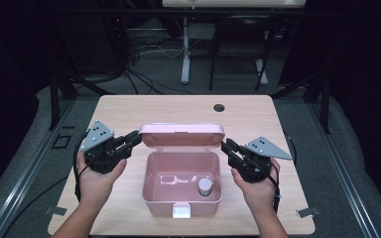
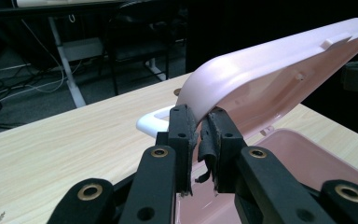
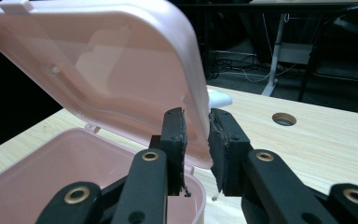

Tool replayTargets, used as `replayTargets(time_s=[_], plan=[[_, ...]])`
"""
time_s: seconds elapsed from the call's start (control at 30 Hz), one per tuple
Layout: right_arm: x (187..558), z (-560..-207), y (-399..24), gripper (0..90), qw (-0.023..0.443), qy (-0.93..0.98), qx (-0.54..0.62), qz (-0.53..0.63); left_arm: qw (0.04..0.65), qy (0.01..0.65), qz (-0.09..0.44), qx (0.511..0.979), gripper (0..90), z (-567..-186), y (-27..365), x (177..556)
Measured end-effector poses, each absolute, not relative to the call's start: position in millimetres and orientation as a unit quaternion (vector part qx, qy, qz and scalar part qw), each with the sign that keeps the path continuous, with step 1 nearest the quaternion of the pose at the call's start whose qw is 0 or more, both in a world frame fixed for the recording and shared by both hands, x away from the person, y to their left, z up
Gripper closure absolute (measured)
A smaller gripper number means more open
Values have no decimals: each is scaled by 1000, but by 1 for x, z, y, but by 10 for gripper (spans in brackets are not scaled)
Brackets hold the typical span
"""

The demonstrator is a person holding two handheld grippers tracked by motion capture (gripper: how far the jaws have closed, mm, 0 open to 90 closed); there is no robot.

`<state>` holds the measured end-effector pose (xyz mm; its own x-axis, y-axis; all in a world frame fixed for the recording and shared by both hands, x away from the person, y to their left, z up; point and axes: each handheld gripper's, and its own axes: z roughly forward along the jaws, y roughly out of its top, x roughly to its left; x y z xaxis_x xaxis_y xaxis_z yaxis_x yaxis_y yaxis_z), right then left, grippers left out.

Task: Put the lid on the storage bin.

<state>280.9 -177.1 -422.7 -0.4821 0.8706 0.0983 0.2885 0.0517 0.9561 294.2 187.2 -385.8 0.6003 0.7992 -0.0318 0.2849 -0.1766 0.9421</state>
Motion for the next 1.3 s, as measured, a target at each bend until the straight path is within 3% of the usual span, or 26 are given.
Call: replayTargets(time_s=[0.73, 1.3], plan=[[281, -418, -203, 679, 292, 650, 456, 534, 524, 362, 229, 736, 797, -396, 192, 282], [282, -420, -207, 559, 295, 645, 455, 538, 532, 358, 216, 736, 754, -402, 194, 268]])
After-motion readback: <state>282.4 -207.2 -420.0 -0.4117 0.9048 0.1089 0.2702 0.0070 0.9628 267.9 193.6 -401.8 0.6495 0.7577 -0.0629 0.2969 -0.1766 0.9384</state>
